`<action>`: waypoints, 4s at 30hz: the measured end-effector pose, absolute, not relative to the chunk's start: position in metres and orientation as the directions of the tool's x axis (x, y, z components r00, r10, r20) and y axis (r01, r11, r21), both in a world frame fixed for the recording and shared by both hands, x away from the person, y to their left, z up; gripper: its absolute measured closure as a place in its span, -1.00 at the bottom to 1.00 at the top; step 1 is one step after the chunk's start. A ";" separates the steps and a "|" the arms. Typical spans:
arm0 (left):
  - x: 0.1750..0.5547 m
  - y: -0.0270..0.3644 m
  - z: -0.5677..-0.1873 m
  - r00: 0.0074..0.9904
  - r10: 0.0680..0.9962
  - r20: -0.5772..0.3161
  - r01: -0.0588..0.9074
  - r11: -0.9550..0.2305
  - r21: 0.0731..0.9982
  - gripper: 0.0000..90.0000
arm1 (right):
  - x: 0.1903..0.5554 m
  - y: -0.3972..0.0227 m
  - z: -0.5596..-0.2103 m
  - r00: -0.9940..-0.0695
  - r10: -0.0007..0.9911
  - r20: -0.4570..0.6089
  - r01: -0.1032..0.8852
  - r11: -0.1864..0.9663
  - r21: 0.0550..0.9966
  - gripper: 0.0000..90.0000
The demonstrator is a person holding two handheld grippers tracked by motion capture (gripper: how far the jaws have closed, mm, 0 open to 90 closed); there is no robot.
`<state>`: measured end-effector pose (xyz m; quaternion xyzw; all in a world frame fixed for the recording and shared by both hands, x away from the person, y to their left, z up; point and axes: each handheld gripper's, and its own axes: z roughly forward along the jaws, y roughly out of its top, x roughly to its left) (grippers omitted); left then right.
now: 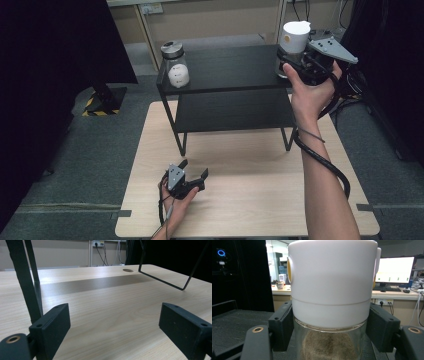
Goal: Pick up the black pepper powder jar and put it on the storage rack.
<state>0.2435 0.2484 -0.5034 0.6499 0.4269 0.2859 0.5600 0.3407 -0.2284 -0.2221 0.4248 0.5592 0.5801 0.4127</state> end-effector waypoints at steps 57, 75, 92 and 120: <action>0.244 0.249 -0.503 0.471 0.875 -0.109 0.238 -0.007 0.971 -0.79 | 0.340 -0.219 -0.223 -0.286 0.958 0.036 -0.003 -0.038 0.999 -0.82; 0.244 0.248 -0.503 0.470 0.876 -0.107 0.237 -0.009 0.971 -0.79 | 0.328 -0.224 -0.232 -0.297 0.954 0.042 -0.021 -0.051 0.998 -0.85; 0.244 0.248 -0.503 0.470 0.876 -0.107 0.239 -0.010 0.971 -0.79 | 0.316 -0.233 -0.243 -0.323 0.945 0.057 -0.033 -0.071 0.997 -0.85; 0.243 0.248 -0.503 0.469 0.877 -0.107 0.235 -0.006 0.972 -0.79 | 0.289 -0.246 -0.279 -0.379 0.923 0.058 -0.042 -0.080 0.996 -0.86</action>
